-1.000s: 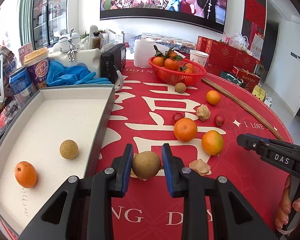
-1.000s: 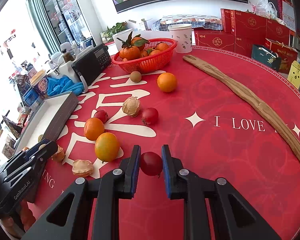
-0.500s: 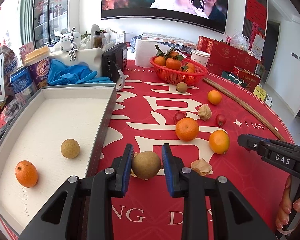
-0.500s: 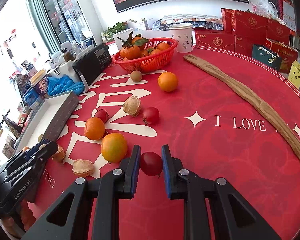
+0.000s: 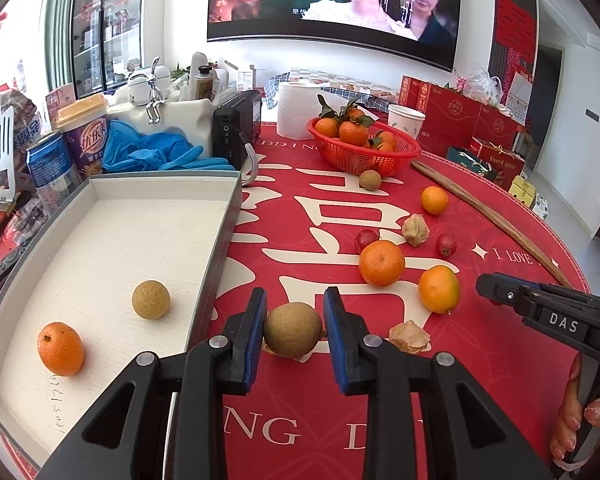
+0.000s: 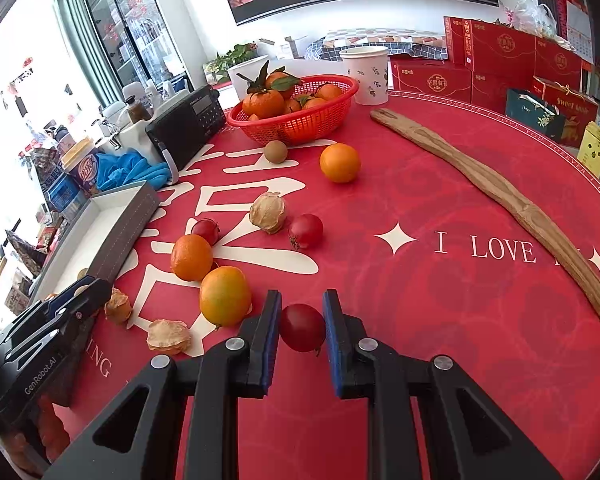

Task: Organize fruits
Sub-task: 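Lift the kiwi with the left tool while the right lifts the red tomato, then carry the kiwi and red tomato over the white tray and open both tools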

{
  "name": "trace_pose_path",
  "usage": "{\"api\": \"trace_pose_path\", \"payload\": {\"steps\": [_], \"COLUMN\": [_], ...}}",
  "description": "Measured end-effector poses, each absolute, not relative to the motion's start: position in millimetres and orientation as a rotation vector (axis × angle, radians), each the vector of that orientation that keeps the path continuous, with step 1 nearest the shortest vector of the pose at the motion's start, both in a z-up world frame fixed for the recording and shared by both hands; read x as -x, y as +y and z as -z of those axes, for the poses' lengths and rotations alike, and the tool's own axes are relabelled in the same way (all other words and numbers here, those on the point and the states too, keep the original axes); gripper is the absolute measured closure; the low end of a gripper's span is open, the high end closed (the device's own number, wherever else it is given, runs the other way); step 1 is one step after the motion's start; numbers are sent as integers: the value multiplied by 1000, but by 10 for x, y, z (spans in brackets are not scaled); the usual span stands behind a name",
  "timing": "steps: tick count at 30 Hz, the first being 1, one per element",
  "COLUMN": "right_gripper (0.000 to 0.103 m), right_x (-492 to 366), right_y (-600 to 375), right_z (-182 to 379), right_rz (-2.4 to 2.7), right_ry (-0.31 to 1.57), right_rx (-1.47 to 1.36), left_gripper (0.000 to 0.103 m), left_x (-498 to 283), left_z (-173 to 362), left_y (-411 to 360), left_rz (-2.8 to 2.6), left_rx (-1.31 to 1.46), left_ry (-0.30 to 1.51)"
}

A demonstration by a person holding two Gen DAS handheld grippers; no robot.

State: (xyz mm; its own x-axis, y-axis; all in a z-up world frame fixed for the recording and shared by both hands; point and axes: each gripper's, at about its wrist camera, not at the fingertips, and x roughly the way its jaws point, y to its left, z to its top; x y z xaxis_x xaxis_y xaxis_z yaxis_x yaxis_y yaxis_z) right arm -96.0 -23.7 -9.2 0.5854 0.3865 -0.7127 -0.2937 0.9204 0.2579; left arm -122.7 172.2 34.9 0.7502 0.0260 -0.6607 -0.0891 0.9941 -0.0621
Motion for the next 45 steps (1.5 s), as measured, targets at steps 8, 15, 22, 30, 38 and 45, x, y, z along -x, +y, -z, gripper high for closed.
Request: {"api": "trace_pose_path", "payload": {"steps": [8, 15, 22, 30, 38, 45], "right_gripper": [81, 81, 81, 81, 81, 81], "right_x": [972, 970, 939, 733, 679, 617], "right_y": [-211, -223, 9, 874, 1806, 2251], "right_z": [85, 30, -178, -318, -304, 0], "right_rz": [-407, -440, -476, -646, -811, -864], "right_ry": [857, 856, 838, 900, 936, 1058], "right_rx": [-118, -143, -117, -99, -66, -45], "left_gripper": [71, 71, 71, 71, 71, 71], "left_x": [1232, 1243, 1260, 1269, 1297, 1321], "left_z": [-383, -463, -529, -431, -284, -293], "left_y": [1759, 1886, 2231, 2715, 2950, 2961], "left_rz": [-74, -101, -171, -264, -283, -308], "left_rx": [96, 127, 182, 302, 359, 326], "left_ry": [711, 690, 678, 730, 805, 809]}}
